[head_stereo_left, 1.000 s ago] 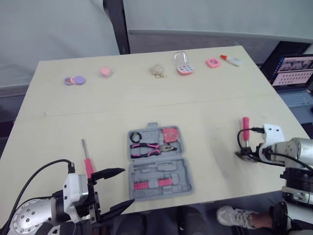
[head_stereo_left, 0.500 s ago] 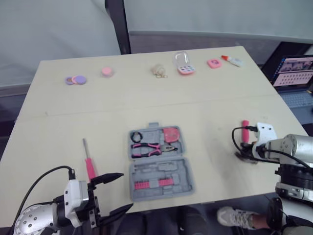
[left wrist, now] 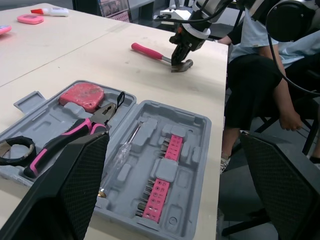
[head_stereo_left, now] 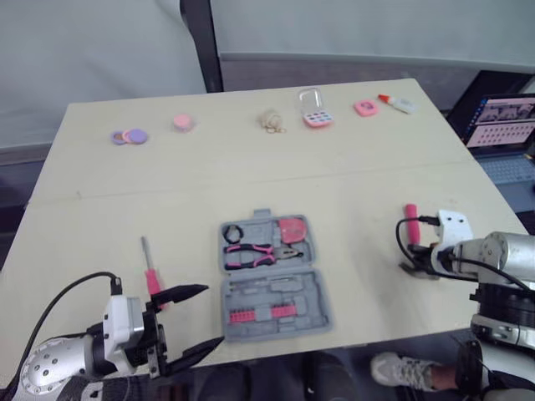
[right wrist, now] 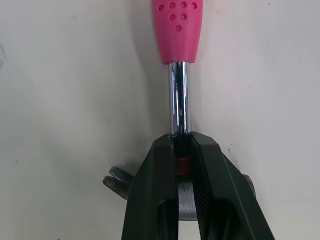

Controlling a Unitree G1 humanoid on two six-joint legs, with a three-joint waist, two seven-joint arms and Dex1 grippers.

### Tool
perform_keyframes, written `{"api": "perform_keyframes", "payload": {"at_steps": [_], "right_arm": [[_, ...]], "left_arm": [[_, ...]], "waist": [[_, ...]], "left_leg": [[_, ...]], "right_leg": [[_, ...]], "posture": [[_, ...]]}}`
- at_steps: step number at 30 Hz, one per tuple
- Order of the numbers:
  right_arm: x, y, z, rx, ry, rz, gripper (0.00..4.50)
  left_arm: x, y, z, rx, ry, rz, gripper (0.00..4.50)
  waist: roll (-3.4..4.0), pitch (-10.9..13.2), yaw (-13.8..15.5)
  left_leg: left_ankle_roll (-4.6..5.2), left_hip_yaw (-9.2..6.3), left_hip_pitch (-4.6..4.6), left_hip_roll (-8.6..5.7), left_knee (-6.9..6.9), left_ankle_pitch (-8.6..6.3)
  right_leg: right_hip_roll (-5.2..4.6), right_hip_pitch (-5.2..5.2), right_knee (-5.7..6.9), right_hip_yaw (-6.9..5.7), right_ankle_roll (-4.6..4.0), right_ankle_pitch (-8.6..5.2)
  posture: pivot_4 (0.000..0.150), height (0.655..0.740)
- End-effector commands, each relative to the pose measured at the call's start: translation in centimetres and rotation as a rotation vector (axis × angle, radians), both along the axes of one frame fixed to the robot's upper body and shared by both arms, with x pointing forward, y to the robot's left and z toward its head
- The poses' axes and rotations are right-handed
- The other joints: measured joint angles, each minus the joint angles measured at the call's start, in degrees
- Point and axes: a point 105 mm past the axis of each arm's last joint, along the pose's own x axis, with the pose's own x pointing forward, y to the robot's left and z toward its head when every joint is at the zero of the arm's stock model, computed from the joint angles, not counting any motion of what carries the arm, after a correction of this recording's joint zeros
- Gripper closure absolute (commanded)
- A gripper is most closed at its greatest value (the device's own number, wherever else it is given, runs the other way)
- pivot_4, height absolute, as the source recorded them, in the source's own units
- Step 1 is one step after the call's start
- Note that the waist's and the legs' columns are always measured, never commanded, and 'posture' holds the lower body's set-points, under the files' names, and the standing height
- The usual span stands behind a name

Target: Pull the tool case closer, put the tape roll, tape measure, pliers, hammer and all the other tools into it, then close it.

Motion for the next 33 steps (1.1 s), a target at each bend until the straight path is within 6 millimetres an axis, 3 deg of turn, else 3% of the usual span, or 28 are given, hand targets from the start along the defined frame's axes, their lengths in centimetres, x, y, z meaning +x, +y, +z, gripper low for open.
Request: {"api": "perform_keyframes", "payload": {"at_steps": [1, 6, 19, 22, 28, 33], "right_arm": [[0.0, 0.4, 2.0, -0.039, -0.039, 0.098, 4.48], [-0.4, 2.0, 4.1, -0.103, -0.039, 0.306, 4.48], [-4.8, 11.4, 7.8, -0.162, 0.011, 1.058, 4.48], [-5.7, 13.0, 8.1, -0.191, 0.002, 1.221, 4.48], [-7.7, 15.7, 8.2, -0.223, 0.003, 1.562, 4.48], [-8.1, 16.9, 7.7, -0.226, 0.016, 1.683, 4.48]], "left_arm": [[0.3, 0.2, 0.9, -0.012, -0.025, 0.014, 0.0], [1.0, 1.4, 0.9, 0.0, -0.028, 0.037, 0.0], [3.9, 3.7, 0.3, 0.039, -0.066, 0.02, 0.0], [4.2, 3.7, 0.2, 0.042, -0.07, 0.012, 0.0], [4.0, 3.6, 0.2, 0.049, -0.073, -0.007, 0.0], [2.8, 3.6, 0.4, 0.054, -0.055, -0.017, 0.0]], "waist": [[0.07, 0.04, 0.0], [0.29, 0.17, -0.01], [0.28, 0.18, 0.13], [0.24, 0.17, -0.01], [0.22, 0.17, -0.08], [0.19, 0.19, -0.14]], "left_leg": [[0.0, 0.0, -0.01, 0.0, 0.0, 0.0], [0.0, 0.01, -0.03, -0.01, 0.0, 0.0], [0.02, -0.03, -0.27, -0.04, 0.05, -0.01], [0.02, 0.0, -0.73, -0.06, 0.18, -0.01], [0.02, 0.08, -0.75, -0.02, 0.19, -0.01], [0.02, 0.09, -0.73, 0.0, 0.21, -0.01]], "right_leg": [[0.0, -0.02, 0.0, 0.01, 0.0, 0.0], [0.01, -0.1, 0.01, 0.08, 0.02, 0.01], [-0.04, -0.38, 0.0, 0.04, 0.07, 0.04], [-0.05, -0.87, 0.05, -0.01, 0.09, 0.13], [-0.08, -0.93, 0.05, -0.19, 0.09, 0.14], [-0.08, -0.93, 0.06, -0.2, 0.08, 0.15]], "posture": [[0.15, 0.74], [0.15, 0.74], [0.15, 0.74], [0.15, 0.74], [0.15, 0.74], [0.15, 0.74]]}}
